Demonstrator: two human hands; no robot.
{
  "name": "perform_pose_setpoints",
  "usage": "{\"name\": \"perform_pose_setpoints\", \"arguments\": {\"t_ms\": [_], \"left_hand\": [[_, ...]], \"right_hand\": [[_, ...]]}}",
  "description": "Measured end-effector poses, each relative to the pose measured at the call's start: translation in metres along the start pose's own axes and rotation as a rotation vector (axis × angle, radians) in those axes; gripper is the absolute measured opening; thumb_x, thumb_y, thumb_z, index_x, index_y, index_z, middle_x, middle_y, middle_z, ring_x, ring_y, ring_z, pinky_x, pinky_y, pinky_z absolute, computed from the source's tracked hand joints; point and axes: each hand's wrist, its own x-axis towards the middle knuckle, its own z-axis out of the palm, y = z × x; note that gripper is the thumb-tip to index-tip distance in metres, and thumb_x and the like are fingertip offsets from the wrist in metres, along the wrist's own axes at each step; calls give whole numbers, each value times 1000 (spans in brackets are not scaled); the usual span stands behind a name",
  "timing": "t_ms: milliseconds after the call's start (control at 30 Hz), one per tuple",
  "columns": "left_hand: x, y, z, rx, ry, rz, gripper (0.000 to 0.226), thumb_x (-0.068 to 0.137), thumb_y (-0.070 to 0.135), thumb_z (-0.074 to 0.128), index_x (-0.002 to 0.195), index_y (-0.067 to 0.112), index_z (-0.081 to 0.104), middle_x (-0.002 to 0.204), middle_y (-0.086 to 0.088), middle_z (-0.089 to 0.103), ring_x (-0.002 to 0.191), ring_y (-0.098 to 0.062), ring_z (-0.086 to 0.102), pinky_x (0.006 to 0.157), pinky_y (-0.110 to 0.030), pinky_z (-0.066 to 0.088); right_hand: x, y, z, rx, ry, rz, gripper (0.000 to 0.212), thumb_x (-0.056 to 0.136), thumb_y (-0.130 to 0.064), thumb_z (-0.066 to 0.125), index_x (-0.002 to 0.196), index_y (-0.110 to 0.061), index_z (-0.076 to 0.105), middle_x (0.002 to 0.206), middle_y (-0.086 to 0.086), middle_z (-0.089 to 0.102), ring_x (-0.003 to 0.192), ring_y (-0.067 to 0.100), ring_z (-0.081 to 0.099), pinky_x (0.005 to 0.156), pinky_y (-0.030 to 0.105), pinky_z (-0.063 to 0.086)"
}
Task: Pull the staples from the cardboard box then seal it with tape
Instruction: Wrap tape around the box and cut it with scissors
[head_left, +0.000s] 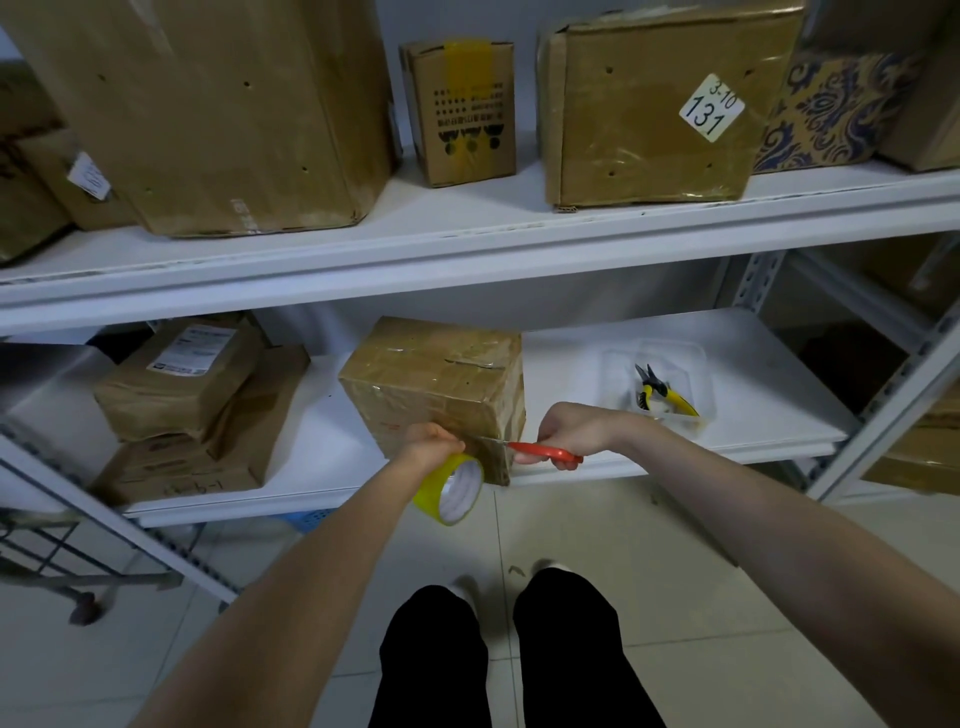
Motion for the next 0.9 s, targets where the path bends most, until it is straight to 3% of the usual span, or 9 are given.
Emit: {"name": "perform_pose_setpoints", "arguments": {"t_ms": [67,133,300,400,667,733,800,900], "left_hand": [[-3,8,-5,181,31,30,5,86,14,65,86,11,69,93,-5,62,92,-17,55,80,-24,42],[-8,12,-11,359,87,39,9,83,16,61,86,13,69,99,-9,66,96,-26,60,82,-29,46],[-21,20,-20,596,169,127,16,80,16,57,92,12,66,104,-11,66,100,-31,60,79,-33,48],[-27,23,-19,725,223,190,21,82,18,58,101,14,66,111,-5,60,102,-28,60,80,-34,50],[-34,7,-26,755,167,217,20,82,14,51,91,16,68,102,-8,68,97,-29,62,80,-34,52],[-37,4,-29,699,205,244,18,81,14,52,89,19,67,100,-5,68,96,-27,62,76,-30,50],[-41,2,-34,645,268,291,16,79,11,55,87,21,66,103,-2,65,91,-24,60,69,-27,44],[-45,1,-41,625,359,383,8,80,14,59,84,18,64,118,3,59,84,-21,57,64,-25,38]], "right_hand": [[-3,-3,-1,28,25,-7,52,84,-46,67,42,-19,55,48,1,48,48,14,41,56,23,36],[-7,-8,-1,28,34,-13,62,88,-42,64,30,-24,53,40,-4,41,47,15,37,57,25,35],[-21,-22,3,-67,-72,25,64,96,-40,49,34,-27,39,37,-10,29,51,17,29,66,30,32],[-23,-28,7,-219,-56,17,54,97,-39,43,45,-28,35,51,-4,32,58,20,28,67,31,29],[-31,-11,3,-321,34,111,53,87,-51,48,47,-19,34,55,1,36,60,20,39,63,29,34],[-33,-5,5,-296,106,40,51,86,-54,51,55,-14,47,59,5,46,61,21,48,61,28,37],[-34,-5,8,-272,234,-72,50,84,-57,55,76,-8,59,73,8,60,73,23,58,62,28,40],[-37,-15,12,-335,450,-205,36,82,-56,60,88,-21,55,79,-6,59,83,21,60,65,27,42]]}}
